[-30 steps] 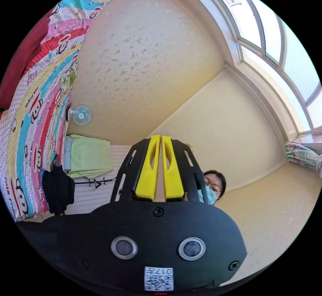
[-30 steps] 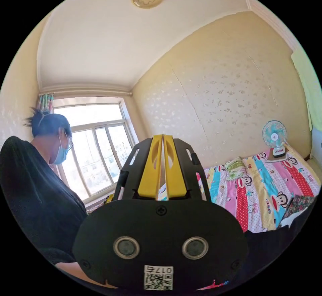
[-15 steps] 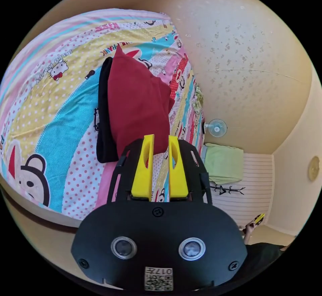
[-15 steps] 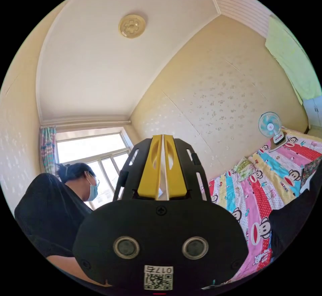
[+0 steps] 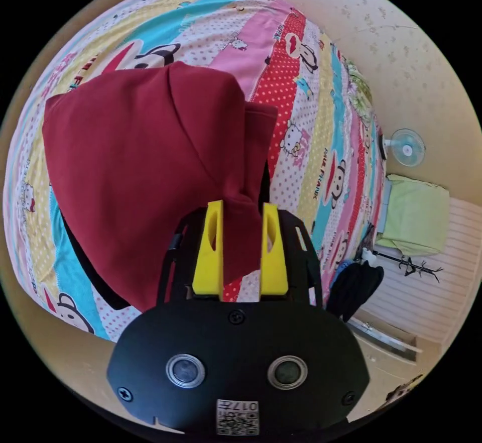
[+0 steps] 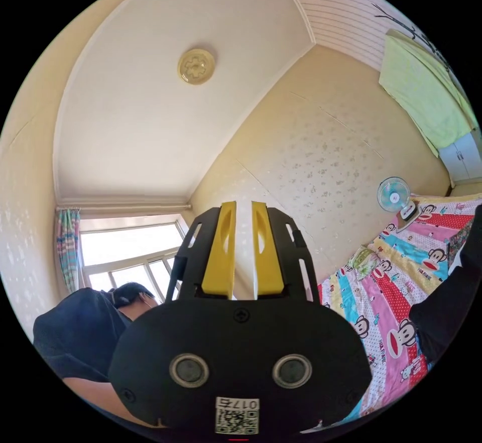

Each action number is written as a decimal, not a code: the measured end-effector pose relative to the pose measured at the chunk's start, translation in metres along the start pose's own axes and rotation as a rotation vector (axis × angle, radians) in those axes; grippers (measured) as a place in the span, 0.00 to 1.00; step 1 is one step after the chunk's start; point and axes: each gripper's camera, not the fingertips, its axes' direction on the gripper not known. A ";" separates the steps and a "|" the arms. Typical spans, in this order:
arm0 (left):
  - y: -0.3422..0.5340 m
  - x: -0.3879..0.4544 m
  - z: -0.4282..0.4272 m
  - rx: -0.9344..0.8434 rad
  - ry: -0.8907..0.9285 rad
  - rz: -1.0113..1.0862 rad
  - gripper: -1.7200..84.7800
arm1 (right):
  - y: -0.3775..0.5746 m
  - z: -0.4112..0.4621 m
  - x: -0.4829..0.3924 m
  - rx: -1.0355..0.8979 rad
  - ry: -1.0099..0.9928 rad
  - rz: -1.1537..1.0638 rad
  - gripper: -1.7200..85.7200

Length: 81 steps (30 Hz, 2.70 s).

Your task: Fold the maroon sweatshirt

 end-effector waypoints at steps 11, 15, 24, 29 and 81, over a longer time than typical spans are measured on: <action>0.140 -0.044 -0.006 0.036 0.064 0.138 0.01 | 0.015 0.060 0.090 -0.052 -0.016 0.183 0.03; 0.267 -0.107 -0.007 -0.003 0.023 -0.026 0.01 | 0.020 0.104 0.133 -0.156 -0.072 0.274 0.03; 0.379 -0.185 -0.030 0.084 0.175 -0.313 0.13 | 0.026 0.168 0.183 -0.211 -0.221 0.376 0.02; 0.338 -0.133 -0.044 0.250 0.244 -0.095 0.17 | 0.022 0.171 0.194 -0.195 -0.245 0.395 0.02; 0.527 0.206 -0.203 -0.216 2.425 1.520 0.06 | -0.042 0.295 0.054 -0.869 -0.469 -0.063 0.21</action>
